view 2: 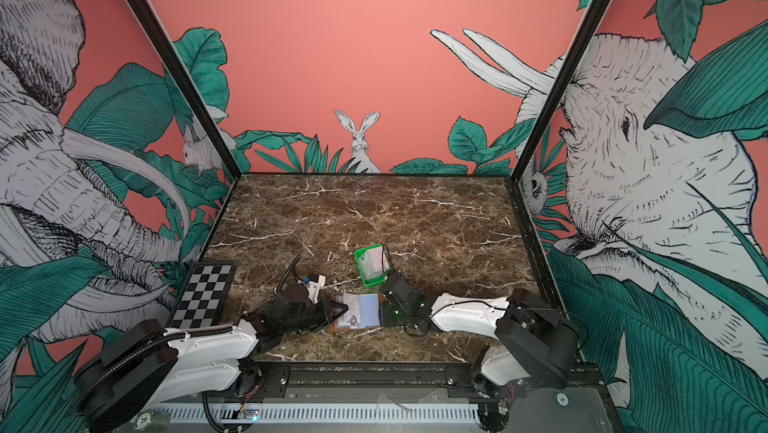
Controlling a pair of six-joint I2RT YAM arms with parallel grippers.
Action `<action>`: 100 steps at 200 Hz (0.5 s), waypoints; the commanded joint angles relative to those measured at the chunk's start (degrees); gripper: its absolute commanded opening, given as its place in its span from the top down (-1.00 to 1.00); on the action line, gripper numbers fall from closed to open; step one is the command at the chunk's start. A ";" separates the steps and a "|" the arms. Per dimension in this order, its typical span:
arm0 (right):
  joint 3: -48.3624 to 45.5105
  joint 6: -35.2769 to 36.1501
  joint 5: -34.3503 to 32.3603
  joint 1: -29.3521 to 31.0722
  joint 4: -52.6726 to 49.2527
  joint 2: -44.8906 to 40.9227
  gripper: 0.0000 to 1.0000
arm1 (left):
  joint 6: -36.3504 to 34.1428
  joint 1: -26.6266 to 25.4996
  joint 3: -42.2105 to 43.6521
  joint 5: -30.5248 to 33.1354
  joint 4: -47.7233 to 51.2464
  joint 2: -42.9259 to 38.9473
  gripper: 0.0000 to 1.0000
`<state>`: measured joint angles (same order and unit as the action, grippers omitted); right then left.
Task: Put the credit cards into the card holder
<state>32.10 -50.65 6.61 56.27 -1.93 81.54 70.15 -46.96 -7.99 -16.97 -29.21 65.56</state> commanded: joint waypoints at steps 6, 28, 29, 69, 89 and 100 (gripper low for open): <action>-0.90 -0.35 -0.55 0.33 -2.34 1.17 0.57 | -0.95 -0.35 0.78 0.31 -0.28 -0.23 1.00; -0.90 -0.33 -0.68 0.28 -2.37 1.08 0.57 | -0.99 -0.42 0.74 0.01 -1.14 0.75 1.00; -0.90 -0.33 -0.66 0.31 -2.37 1.08 0.57 | -0.98 -0.42 0.76 0.01 -1.13 0.77 1.00; -0.97 -0.45 -0.56 0.27 -2.19 1.10 0.57 | -1.42 -0.50 0.78 0.00 -1.86 2.49 1.00; -1.16 -0.41 -0.46 0.31 -2.13 1.25 0.57 | -1.42 -0.61 0.63 -0.16 -2.76 3.43 1.00; -1.17 -0.46 -0.32 0.26 -2.03 1.45 0.57 | -1.49 -0.59 0.39 -0.33 -2.97 3.97 1.00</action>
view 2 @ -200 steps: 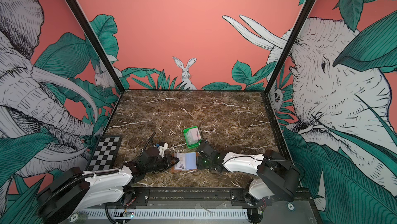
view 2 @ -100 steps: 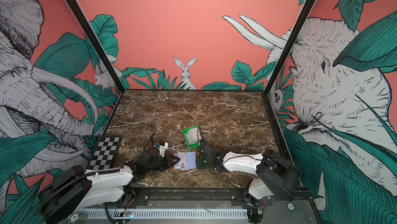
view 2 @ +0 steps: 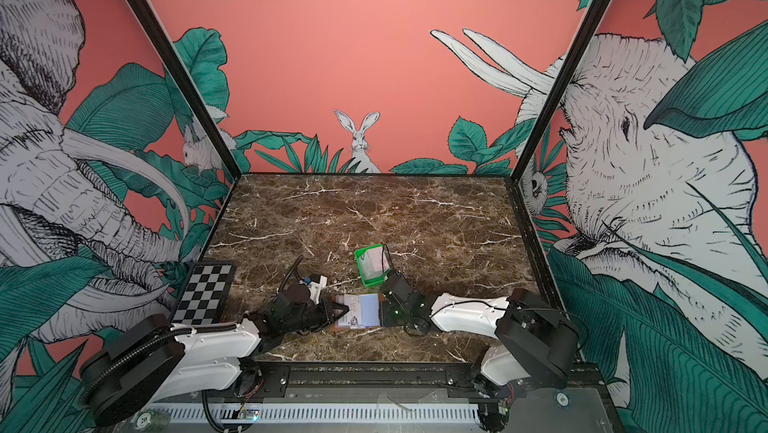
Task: Put the credit cards into the card holder
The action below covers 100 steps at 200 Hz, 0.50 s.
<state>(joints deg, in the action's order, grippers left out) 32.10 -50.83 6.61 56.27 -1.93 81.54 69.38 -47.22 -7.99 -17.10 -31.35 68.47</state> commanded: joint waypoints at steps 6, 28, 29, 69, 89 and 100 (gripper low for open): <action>-1.16 -0.30 -0.31 0.32 -2.04 1.50 0.57 | -0.84 -0.35 0.27 -0.34 -0.95 1.37 1.00; -1.21 -0.33 -0.42 0.32 -2.02 1.73 0.57 | -0.25 -0.49 0.24 -0.91 -2.49 2.78 1.00; -1.18 -0.33 -0.40 0.28 -2.02 1.71 0.57 | -0.23 -0.54 0.21 -0.96 -2.66 2.84 1.00; -1.24 -0.41 -0.56 0.28 -1.94 2.22 0.57 | 0.05 -0.81 -0.17 -1.50 -3.65 4.07 1.00; -1.18 -0.42 -0.52 0.26 -1.87 2.33 0.57 | 0.02 -0.90 -0.53 -1.81 -3.76 4.67 1.00; -1.19 -0.46 -0.53 0.27 -1.91 2.33 0.57 | 0.09 -0.86 -0.63 -1.74 -3.64 5.10 1.00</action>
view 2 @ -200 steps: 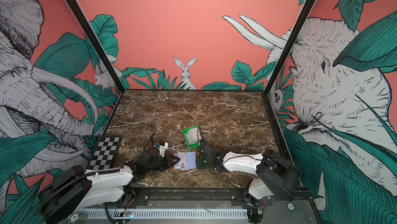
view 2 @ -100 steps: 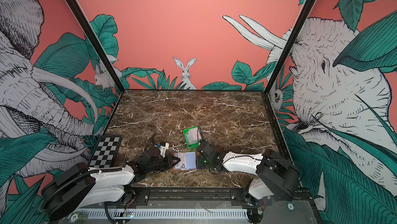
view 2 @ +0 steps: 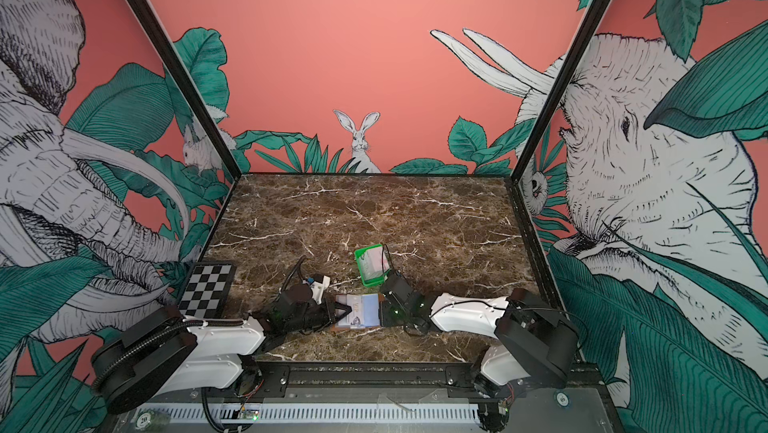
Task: Put the credit cards into the card holder
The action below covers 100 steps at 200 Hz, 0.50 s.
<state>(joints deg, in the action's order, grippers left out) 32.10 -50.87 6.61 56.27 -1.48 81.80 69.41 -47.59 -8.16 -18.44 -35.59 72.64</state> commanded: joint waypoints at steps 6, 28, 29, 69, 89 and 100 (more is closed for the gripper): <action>-1.08 -0.41 -0.54 0.29 -2.44 2.21 0.57 | 0.08 -0.51 -0.60 -0.38 0.87 1.13 1.00; -0.90 -0.34 -0.55 0.32 -2.66 2.46 0.57 | -0.20 -0.48 -1.79 -0.76 2.29 2.38 1.00; -0.90 -0.31 -0.55 0.28 -2.66 2.43 0.57 | -0.18 -0.48 -1.91 -0.78 2.38 2.44 1.00; -1.04 -0.54 -1.08 0.37 -3.64 2.69 0.57 | -0.68 -0.48 -4.51 -0.21 8.02 3.08 0.93; -1.28 -0.82 -1.49 0.34 -3.86 2.51 0.59 | -0.95 -0.56 -5.74 0.02 11.77 2.87 0.83; -1.26 -0.83 -1.61 0.34 -3.89 2.55 0.59 | -1.09 -0.62 -6.30 0.22 13.58 2.62 0.81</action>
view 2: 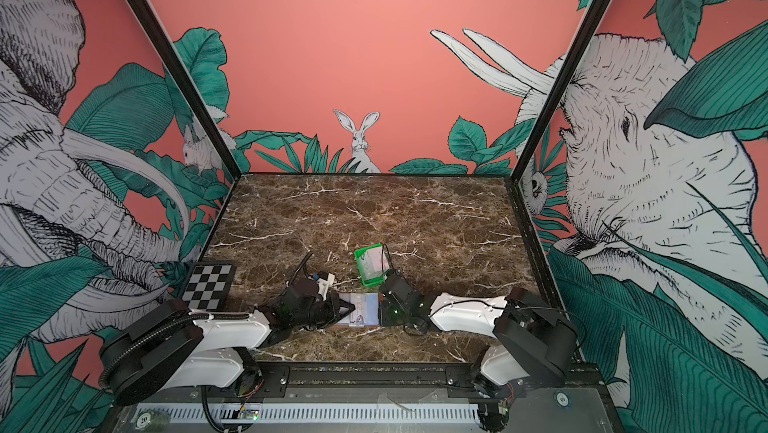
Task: Put the credit cards into the card holder
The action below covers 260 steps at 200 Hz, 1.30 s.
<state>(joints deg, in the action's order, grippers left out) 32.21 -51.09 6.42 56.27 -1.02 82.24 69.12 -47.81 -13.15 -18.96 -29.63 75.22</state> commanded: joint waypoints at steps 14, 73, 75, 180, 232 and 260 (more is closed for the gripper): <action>-1.37 -0.59 -1.50 0.34 -4.47 2.22 0.59 | -1.42 -0.44 -2.15 1.05 9.85 -0.29 0.77; -1.44 -0.51 -1.99 0.38 -4.96 2.33 0.60 | -3.12 -0.44 -4.36 3.26 19.19 -3.32 0.48; -1.38 -0.50 -2.03 0.34 -4.96 2.34 0.60 | -3.18 -0.44 -4.46 3.37 19.68 -3.48 0.48; -1.43 -0.59 -2.06 0.42 -4.53 2.93 0.61 | -4.40 -0.84 -7.59 2.12 20.01 0.45 0.41; -1.36 -0.55 -2.20 0.43 -4.70 3.28 0.61 | -7.13 -1.91 -11.77 1.28 21.10 2.90 0.41; -1.19 -0.53 -2.30 0.59 -4.70 3.46 0.61 | -7.98 -2.31 -12.94 0.97 21.78 3.88 0.40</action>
<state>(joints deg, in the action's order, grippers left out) 32.21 -51.27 5.96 56.38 0.19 82.89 62.89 -49.58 -24.67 -18.00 -10.35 78.48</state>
